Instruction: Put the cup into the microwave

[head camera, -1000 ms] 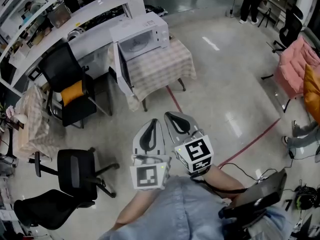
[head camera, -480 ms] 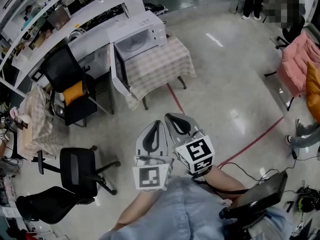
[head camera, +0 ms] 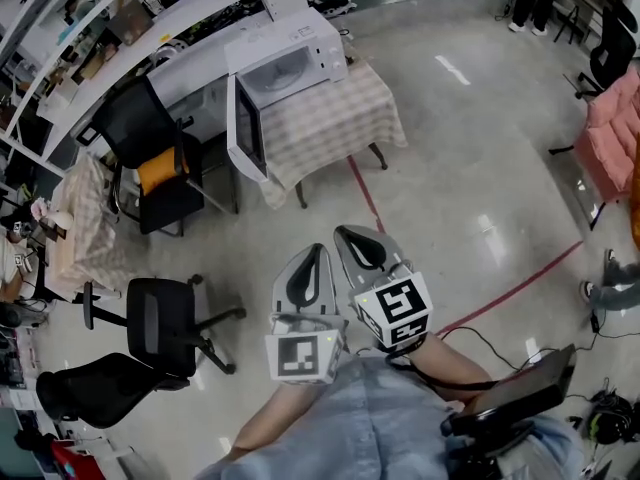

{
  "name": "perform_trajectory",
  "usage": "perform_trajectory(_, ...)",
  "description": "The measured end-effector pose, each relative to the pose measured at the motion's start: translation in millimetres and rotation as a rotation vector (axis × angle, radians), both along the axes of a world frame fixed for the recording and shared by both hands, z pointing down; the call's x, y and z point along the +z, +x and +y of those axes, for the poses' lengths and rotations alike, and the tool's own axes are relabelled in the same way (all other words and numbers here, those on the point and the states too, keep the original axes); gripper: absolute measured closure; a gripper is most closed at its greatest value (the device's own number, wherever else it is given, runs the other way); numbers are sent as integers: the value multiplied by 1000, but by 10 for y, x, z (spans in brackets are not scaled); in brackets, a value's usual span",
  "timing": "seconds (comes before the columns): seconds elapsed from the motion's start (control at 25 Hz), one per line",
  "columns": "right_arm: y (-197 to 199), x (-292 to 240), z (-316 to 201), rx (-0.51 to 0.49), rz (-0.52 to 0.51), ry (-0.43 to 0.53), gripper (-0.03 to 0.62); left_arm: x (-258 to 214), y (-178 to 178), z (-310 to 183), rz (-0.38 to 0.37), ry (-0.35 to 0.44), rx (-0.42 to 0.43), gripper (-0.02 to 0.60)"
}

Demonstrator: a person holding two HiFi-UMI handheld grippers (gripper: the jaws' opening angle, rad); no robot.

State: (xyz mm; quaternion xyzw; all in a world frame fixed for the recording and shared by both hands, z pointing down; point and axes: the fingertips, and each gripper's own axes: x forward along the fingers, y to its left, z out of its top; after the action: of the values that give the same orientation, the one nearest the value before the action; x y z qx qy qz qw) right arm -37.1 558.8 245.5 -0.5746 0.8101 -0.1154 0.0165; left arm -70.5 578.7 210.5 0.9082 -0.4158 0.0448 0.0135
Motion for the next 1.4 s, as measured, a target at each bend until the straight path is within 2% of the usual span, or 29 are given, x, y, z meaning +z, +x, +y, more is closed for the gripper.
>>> perform_trajectory(0.2,43,142,-282,11,28,-24,592,106,-7,-297,8,-20,-4,575)
perform_trajectory(0.4,-16,188,-796,7,57,-25,592,234,-22,-867,54,-45,-3,574)
perform_trajectory(0.72,-62,63,-1765,53,82,-11,592,49,-103,-1852,86,-14,30,574)
perform_trajectory(1.0,-322,13,-2514,39,86,3,592,38,-280,-2554,114,-13,41,574)
perform_trajectory(1.24,-431,68,-2892,47,91,-21,592,114,-392,-2996,118,-41,56,575)
perform_trajectory(1.4,-352,117,-3033,71,94,-37,592,187,-331,-3132,123,-61,75,574)
